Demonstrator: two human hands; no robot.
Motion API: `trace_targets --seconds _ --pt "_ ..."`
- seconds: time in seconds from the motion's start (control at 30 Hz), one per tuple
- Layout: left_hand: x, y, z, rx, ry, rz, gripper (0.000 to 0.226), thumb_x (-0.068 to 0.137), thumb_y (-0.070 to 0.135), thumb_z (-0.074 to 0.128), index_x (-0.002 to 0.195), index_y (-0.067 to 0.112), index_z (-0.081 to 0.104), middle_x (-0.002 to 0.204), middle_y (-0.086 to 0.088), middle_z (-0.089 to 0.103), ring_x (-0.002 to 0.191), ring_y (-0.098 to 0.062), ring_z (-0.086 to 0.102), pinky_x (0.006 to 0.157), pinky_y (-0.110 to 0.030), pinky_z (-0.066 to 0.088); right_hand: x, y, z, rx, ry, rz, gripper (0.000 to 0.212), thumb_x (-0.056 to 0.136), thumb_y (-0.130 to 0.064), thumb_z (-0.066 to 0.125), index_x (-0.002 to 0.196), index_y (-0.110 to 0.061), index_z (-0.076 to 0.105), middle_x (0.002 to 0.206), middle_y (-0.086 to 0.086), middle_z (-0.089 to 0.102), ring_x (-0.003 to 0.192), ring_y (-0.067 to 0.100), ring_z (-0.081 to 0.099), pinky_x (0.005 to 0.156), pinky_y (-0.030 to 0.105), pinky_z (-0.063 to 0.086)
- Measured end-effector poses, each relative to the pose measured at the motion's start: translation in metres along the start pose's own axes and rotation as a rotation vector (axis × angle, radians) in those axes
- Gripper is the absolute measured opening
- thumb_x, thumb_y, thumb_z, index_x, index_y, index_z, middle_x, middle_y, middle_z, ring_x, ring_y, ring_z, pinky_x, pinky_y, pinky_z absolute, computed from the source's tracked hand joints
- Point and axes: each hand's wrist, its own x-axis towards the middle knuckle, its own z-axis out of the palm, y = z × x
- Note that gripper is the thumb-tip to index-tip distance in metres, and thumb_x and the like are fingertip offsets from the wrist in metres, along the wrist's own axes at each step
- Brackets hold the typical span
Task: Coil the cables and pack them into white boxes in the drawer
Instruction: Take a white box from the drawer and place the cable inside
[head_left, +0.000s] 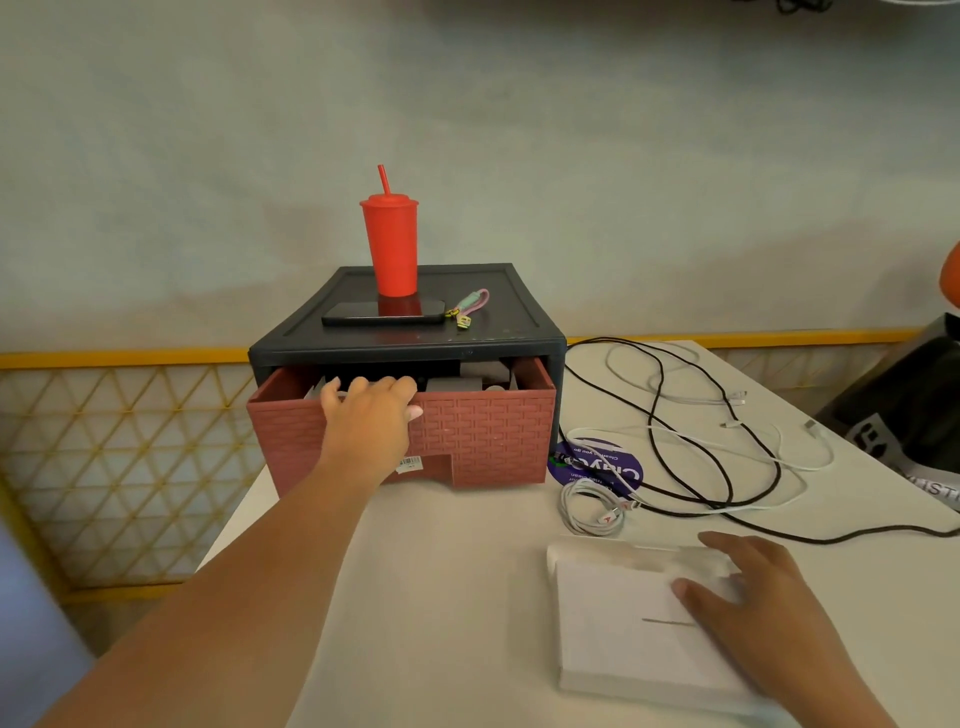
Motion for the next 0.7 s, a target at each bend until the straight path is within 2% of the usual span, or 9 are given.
trace_targets --seconds 0.2,0.37,0.47,0.53,0.6,0.63,0.7 --pt "0.005 0.004 0.002 0.073 -0.001 -0.040 0.029 0.099 0.030 0.038 0.127 0.023 0.043 0.124 -0.003 0.051 0.123 -0.026 0.040 0.110 -0.049 0.021 0.001 -0.022 0.023 -0.007 -0.074 -0.058 0.051 0.077 -0.035 0.071 0.124 -0.028 0.053 0.131 -0.002 0.039 0.101 0.020 0.055 0.092 0.031 0.043" --pt "0.006 0.005 0.001 0.029 0.000 -0.055 0.033 0.098 0.033 0.041 0.129 0.022 0.043 0.127 -0.003 0.052 0.126 -0.025 0.040 0.113 -0.048 0.018 0.005 -0.046 0.044 0.015 -0.111 -0.109 0.052 0.078 -0.037 0.068 0.126 -0.030 0.050 0.135 -0.003 0.036 0.110 0.022 0.054 0.093 0.032 0.044" --pt "-0.014 0.006 0.008 -0.168 0.023 -0.065 0.057 0.094 0.037 0.048 0.145 0.024 0.025 0.151 -0.002 0.028 0.143 -0.024 0.015 0.115 -0.046 0.008 0.008 -0.060 0.057 0.011 -0.138 -0.134 0.055 0.080 -0.039 0.065 0.131 -0.031 0.045 0.139 -0.003 0.031 0.115 0.023 0.051 0.094 0.032 0.043" --pt "-0.043 0.010 0.015 -0.365 0.059 -0.104 0.066 0.092 0.037 0.052 0.148 0.024 0.019 0.155 0.001 0.018 0.145 -0.022 0.006 0.115 -0.043 0.009 0.009 -0.070 0.065 0.027 -0.139 -0.154 0.059 0.080 -0.040 0.065 0.133 -0.032 0.041 0.141 -0.004 0.028 0.117 0.021 0.050 0.093 0.031 0.043" --pt "-0.076 0.014 0.023 -0.654 0.061 -0.168 0.056 0.090 0.031 0.057 0.141 0.020 0.033 0.146 0.001 0.032 0.139 -0.020 0.024 0.111 -0.035 0.025 0.009 -0.080 0.072 0.049 -0.141 -0.174 0.062 0.081 -0.040 0.064 0.136 -0.033 0.037 0.144 -0.005 0.025 0.119 0.019 0.049 0.094 0.031 0.041" --pt "-0.091 0.016 0.027 -0.794 0.027 -0.220 0.047 0.090 0.027 0.059 0.133 0.021 0.041 0.136 0.003 0.039 0.132 -0.018 0.034 0.102 -0.028 0.030 0.010 -0.084 0.075 0.059 -0.141 -0.181 0.064 0.081 -0.040 0.064 0.137 -0.032 0.035 0.145 -0.005 0.023 0.120 0.018 0.047 0.093 0.030 0.040" --pt "-0.109 0.018 0.036 -0.986 -0.058 -0.346 0.032 0.089 0.023 0.060 0.117 0.026 0.045 0.124 0.007 0.043 0.119 -0.015 0.044 0.089 -0.021 0.031 0.011 -0.092 0.081 0.094 -0.137 -0.197 0.066 0.081 -0.037 0.065 0.139 -0.032 0.033 0.145 -0.005 0.023 0.122 0.016 0.045 0.092 0.030 0.041"
